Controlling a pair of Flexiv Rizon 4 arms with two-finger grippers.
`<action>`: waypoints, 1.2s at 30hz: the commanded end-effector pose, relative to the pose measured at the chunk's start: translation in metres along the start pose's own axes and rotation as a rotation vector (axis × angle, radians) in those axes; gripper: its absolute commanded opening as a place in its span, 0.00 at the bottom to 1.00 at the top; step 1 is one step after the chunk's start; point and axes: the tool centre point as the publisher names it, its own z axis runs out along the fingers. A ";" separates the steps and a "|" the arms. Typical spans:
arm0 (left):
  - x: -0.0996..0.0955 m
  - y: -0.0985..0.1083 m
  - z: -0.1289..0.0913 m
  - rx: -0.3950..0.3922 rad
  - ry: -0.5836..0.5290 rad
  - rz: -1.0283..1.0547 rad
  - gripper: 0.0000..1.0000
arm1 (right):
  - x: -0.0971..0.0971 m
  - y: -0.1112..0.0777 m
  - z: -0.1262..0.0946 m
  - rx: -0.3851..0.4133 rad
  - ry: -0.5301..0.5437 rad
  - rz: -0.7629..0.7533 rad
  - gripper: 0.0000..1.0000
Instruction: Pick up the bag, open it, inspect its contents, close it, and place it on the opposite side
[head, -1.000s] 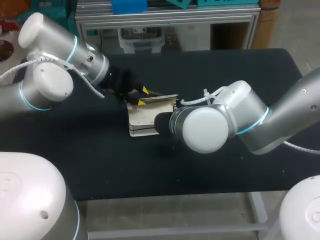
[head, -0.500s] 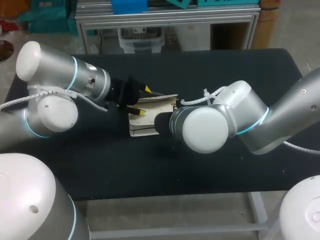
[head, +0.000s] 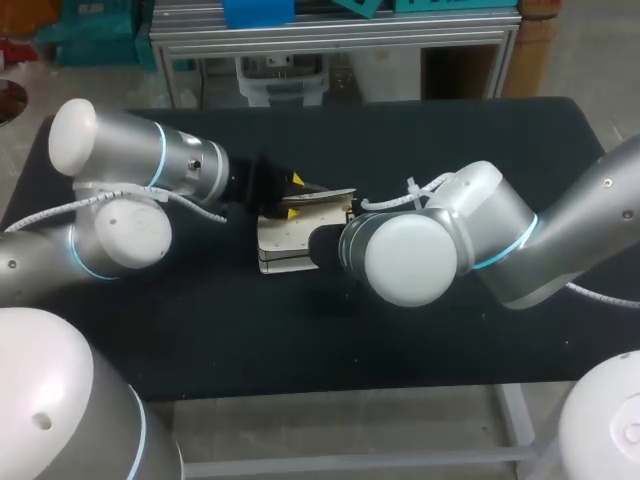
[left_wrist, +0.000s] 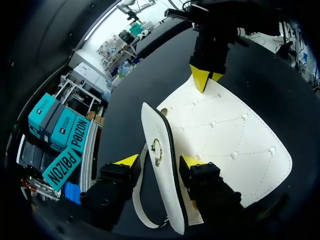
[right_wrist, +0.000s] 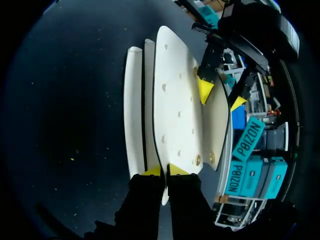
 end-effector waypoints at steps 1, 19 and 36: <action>-0.005 0.006 0.004 0.019 0.008 -0.009 0.44 | 0.004 -0.004 0.001 -0.015 -0.202 0.000 0.00; -0.007 0.010 0.009 0.014 0.057 -0.051 0.00 | 0.004 -0.004 0.001 -0.015 -0.202 0.000 0.00; -0.018 -0.001 -0.011 0.072 0.076 -0.151 0.00 | -0.004 -0.004 -0.023 -0.038 -0.211 0.026 1.00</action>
